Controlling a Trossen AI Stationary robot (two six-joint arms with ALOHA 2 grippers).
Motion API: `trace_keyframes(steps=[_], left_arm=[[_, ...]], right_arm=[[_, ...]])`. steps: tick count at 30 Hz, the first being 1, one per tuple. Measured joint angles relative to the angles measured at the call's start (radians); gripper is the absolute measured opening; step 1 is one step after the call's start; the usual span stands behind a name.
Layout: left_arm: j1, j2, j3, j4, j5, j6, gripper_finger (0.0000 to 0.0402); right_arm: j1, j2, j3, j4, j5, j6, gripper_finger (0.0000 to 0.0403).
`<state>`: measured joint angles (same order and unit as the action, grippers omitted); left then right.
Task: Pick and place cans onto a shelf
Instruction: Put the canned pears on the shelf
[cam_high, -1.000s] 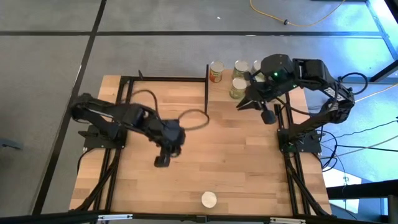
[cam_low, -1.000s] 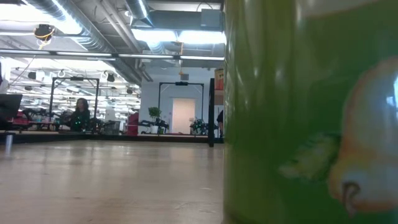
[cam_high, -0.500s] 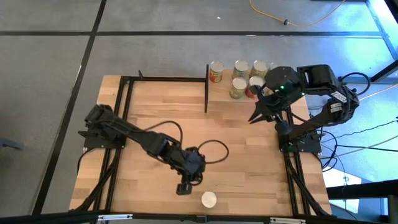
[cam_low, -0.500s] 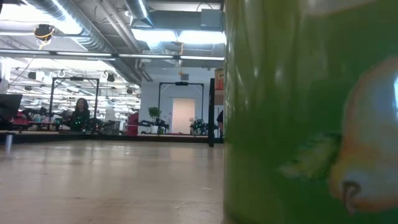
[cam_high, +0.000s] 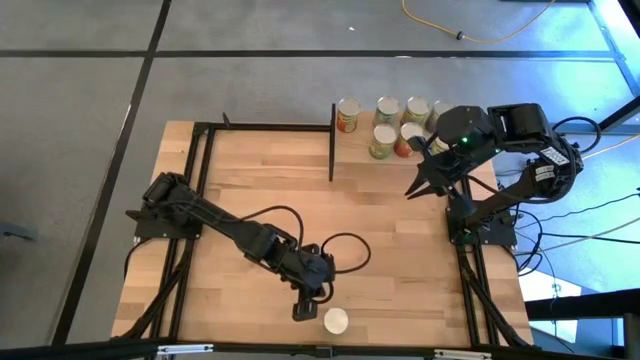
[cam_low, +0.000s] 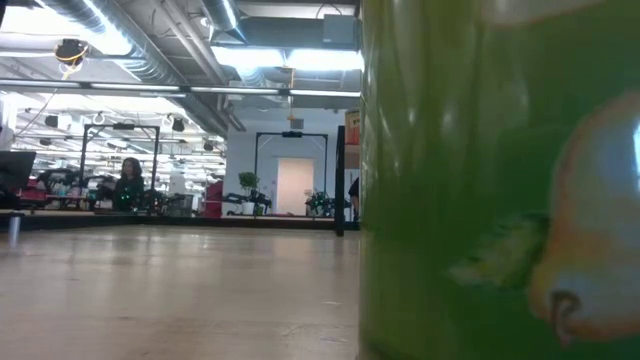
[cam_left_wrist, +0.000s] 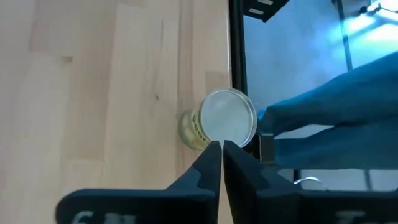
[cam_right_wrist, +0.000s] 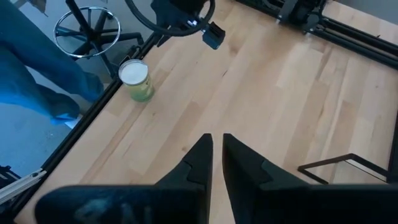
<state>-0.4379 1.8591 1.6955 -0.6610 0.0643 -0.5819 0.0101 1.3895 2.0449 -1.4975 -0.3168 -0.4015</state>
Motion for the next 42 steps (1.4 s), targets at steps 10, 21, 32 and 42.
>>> trace_keyframes(steps=[10, 21, 32, 42], left_arm=[[0.027, 0.000, 0.000, -0.012, 0.076, -0.109, 0.0065], [0.020, 0.056, 0.001, -0.004, -0.043, 0.039, 0.0081], [-0.017, 0.165, 0.000, 0.129, -0.040, -0.138, 0.0084], [-0.028, 0.184, 0.000, 0.183, -0.090, -0.145, 0.0084]], right_arm=[[0.000, 0.000, 0.000, 0.002, 0.000, 0.004, 0.0039], [0.000, 0.000, 0.000, 0.002, 0.000, 0.004, 0.0039], [0.000, 0.000, 0.000, 0.002, 0.001, 0.002, 0.0039], [0.000, 0.000, -0.001, 0.002, 0.001, -0.002, 0.0039]])
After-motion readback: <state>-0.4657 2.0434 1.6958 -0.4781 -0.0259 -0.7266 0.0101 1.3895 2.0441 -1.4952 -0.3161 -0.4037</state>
